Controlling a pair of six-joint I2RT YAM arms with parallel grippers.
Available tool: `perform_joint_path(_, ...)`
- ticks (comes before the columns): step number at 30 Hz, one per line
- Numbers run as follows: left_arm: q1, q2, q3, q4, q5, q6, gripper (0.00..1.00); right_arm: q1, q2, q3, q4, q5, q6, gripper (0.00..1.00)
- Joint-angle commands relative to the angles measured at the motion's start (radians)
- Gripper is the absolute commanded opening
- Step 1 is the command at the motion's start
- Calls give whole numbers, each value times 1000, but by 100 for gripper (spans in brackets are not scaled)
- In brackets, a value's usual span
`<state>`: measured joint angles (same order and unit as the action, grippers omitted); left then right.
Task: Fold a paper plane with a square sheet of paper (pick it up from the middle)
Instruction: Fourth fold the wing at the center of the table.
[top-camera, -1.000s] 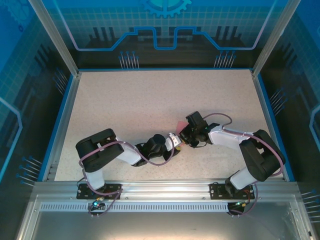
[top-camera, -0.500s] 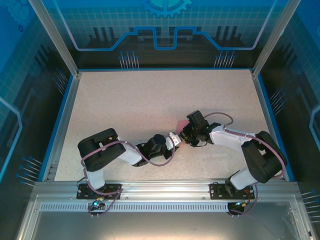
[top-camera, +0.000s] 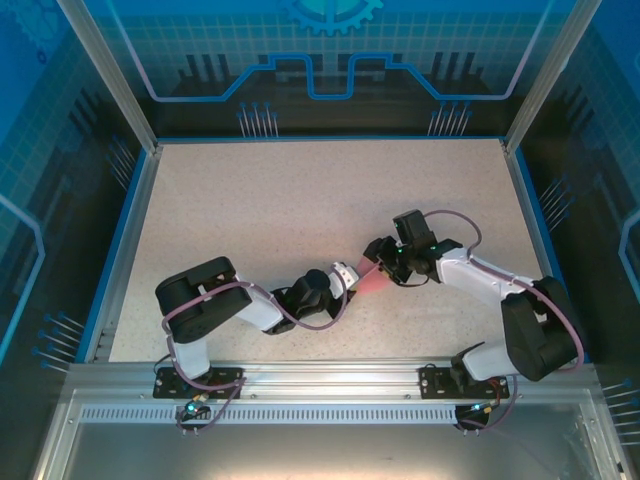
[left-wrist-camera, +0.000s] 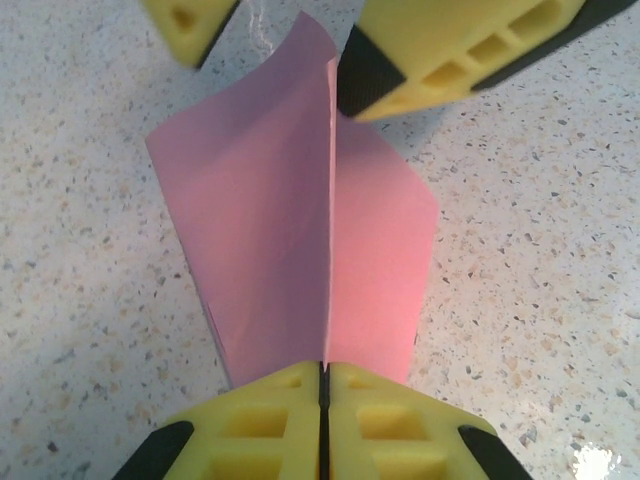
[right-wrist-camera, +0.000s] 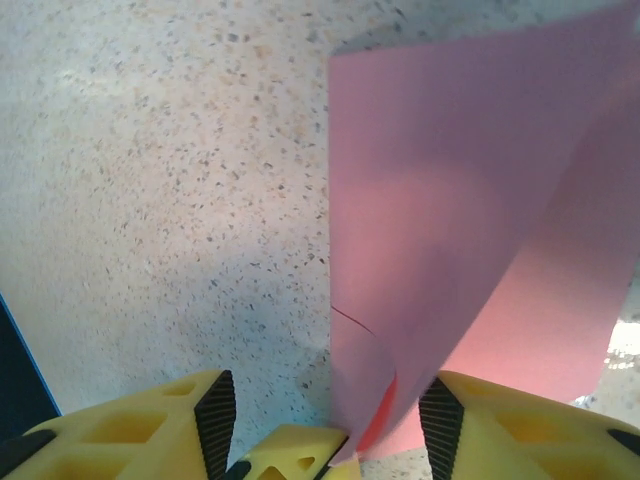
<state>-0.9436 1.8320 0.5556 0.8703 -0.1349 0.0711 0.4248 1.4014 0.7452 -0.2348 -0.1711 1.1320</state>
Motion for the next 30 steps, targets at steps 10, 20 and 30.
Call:
perform_joint_path(10, 0, -10, -26, -17, 22, -311, 11, -55, -178, -147, 51, -66, -254, 49)
perform_joint_path(20, 66, -64, -26, -97, 148, -476, 11, -48, -68, -164, 135, -130, -270, 35)
perform_joint_path(30, 116, -72, -2, -141, 257, -568, 11, -26, 83, -92, 170, -172, -274, 33)
